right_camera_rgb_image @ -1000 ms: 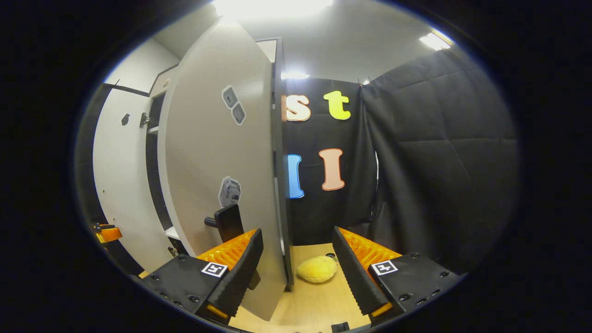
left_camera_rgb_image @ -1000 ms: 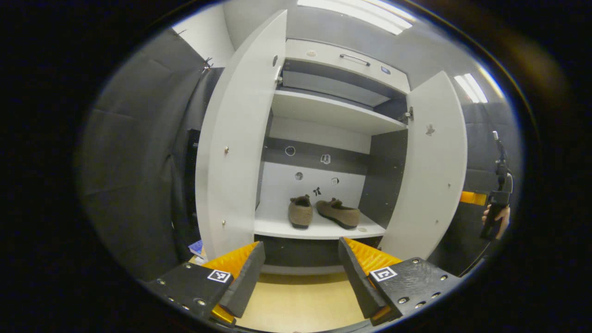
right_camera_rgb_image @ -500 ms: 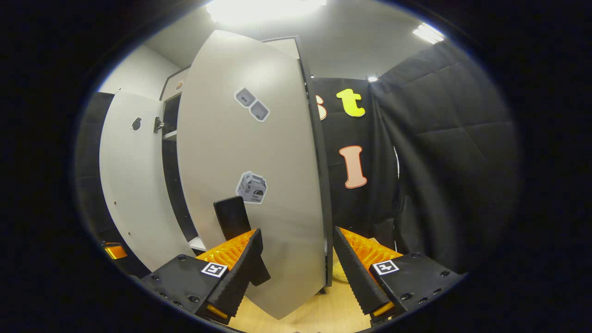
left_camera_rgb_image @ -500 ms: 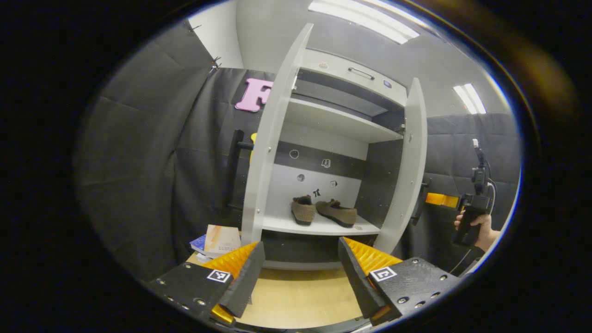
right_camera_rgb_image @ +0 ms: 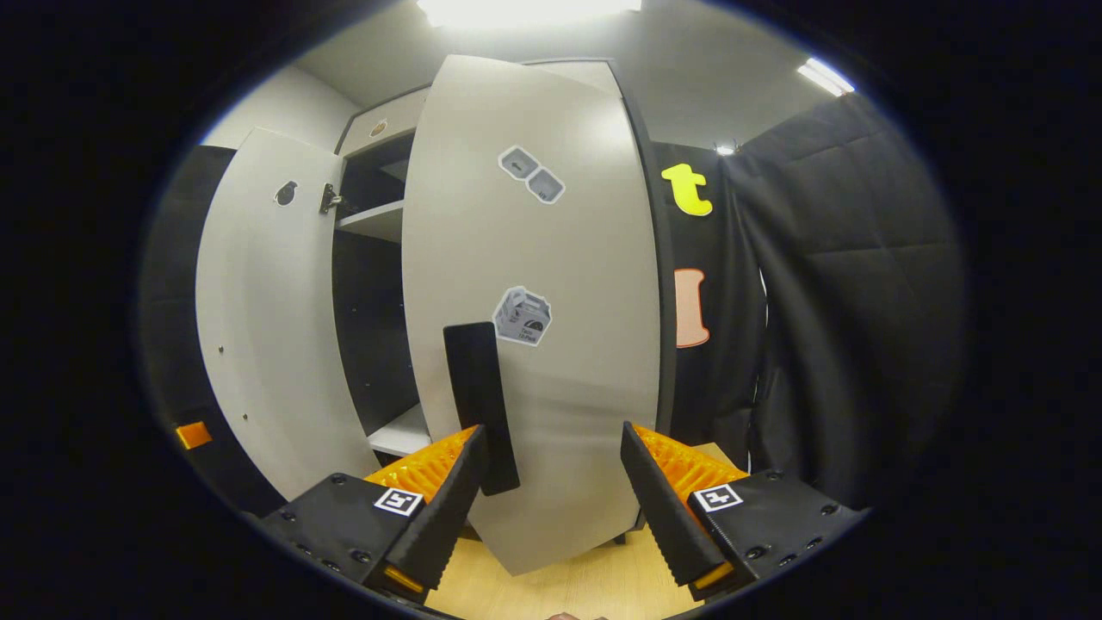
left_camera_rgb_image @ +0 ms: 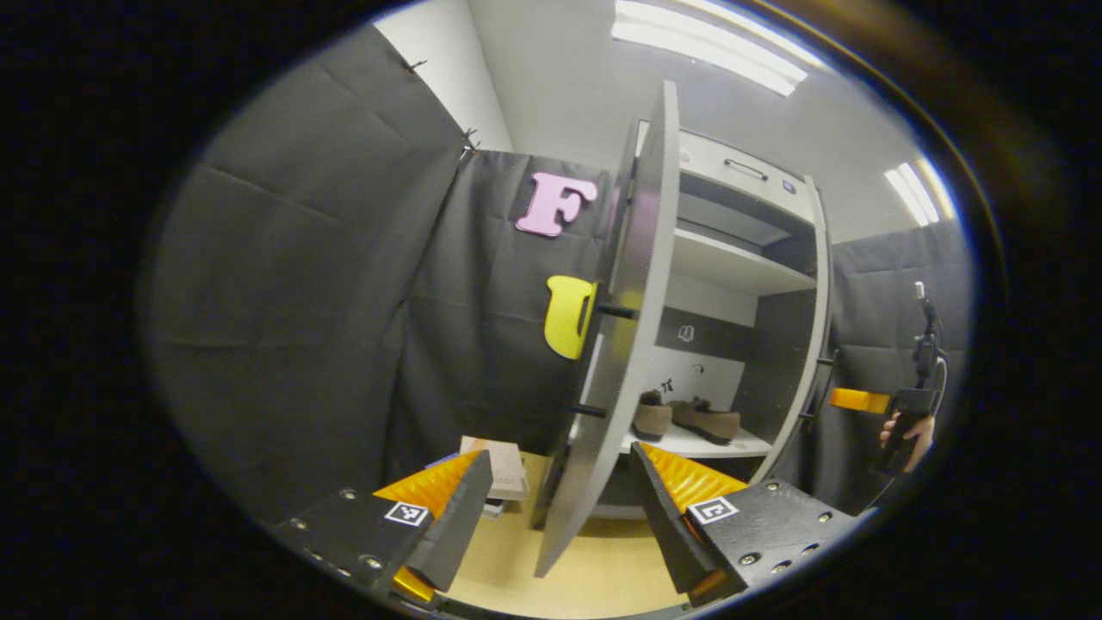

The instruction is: Grab one shoe with the right hand and put it into the shoe cabinet, grab the other shoe with the left hand and put it into the shoe cabinet; then close the right door with the right hand and the left door with the left hand.

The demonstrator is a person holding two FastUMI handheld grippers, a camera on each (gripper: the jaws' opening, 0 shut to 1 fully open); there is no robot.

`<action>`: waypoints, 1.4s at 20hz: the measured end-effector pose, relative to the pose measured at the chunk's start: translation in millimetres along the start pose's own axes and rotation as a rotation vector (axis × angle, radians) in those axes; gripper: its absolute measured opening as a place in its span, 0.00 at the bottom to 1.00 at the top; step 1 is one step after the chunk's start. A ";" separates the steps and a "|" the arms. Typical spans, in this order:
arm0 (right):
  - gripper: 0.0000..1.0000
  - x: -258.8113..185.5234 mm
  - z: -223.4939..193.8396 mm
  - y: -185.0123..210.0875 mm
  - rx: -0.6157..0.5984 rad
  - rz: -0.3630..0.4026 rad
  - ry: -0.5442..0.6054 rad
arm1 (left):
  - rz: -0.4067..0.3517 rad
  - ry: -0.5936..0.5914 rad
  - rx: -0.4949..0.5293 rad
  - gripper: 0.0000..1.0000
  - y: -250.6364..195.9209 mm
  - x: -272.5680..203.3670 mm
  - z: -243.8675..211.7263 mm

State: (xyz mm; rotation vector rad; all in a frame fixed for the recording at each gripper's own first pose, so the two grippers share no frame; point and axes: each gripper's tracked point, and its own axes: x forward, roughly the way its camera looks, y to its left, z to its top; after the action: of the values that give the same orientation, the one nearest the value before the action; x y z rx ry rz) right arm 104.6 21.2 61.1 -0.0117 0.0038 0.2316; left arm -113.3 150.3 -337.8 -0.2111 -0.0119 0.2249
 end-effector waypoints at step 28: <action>0.98 -44.4 -64.6 -63.1 0.080 -0.229 0.065 | -0.135 -0.075 0.053 0.93 32.8 131.5 72.0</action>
State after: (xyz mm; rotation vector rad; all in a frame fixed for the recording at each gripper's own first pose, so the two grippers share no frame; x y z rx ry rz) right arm 75.8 -51.1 -2.6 0.0598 0.0765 0.0020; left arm 5.2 225.6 -275.8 -0.1478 -0.0945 0.0981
